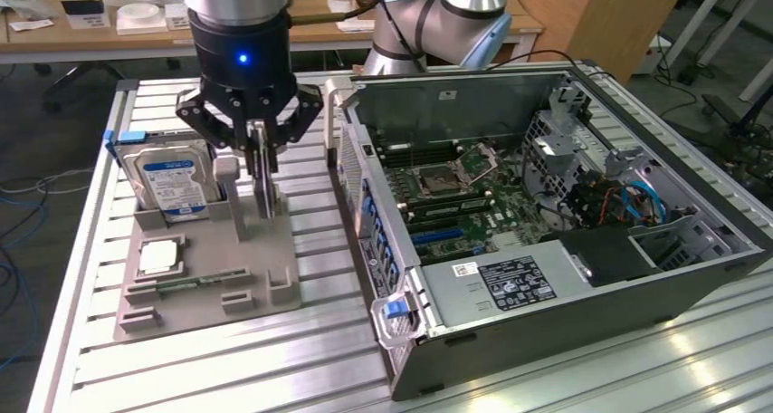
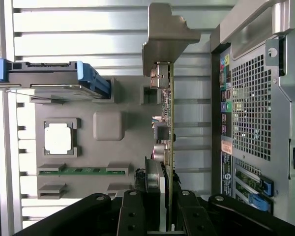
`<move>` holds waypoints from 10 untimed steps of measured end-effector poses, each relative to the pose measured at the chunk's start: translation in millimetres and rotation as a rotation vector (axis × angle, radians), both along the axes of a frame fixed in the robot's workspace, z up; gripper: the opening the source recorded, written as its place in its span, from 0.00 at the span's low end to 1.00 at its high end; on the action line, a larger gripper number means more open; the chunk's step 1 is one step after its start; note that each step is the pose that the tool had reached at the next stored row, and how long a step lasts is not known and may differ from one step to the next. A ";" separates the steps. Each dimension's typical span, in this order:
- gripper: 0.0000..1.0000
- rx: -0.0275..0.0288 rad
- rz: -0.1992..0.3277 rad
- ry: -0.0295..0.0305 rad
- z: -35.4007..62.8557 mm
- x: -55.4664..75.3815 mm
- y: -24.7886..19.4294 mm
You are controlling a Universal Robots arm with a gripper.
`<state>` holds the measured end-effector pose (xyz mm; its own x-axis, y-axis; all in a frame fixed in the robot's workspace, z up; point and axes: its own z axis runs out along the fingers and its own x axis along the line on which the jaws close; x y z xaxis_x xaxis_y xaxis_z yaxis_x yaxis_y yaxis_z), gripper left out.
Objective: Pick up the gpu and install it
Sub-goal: 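Pick up the gpu and move the gpu toward the slot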
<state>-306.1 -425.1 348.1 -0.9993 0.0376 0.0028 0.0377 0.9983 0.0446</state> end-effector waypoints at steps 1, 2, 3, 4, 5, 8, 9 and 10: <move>0.28 0.0000 0.000 -0.0001 2.0 0.0 0.0; 0.28 0.0000 0.000 0.0000 4.2 0.0 0.0; 0.28 0.0000 0.000 0.0000 6.3 0.0 0.0; 0.28 0.0000 0.000 -0.0001 8.5 0.0 0.0; 0.28 0.0000 0.000 -0.0001 10.6 0.0 0.0; 0.28 -0.0001 0.000 0.0000 16.7 0.0 0.0; 0.28 0.0000 0.000 -0.0001 18.8 0.0 0.0; 0.28 0.0000 0.000 0.0000 20.9 0.0 0.0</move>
<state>-306.1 -425.1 369.0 -0.9993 0.0376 0.0028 0.0377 0.9983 0.0446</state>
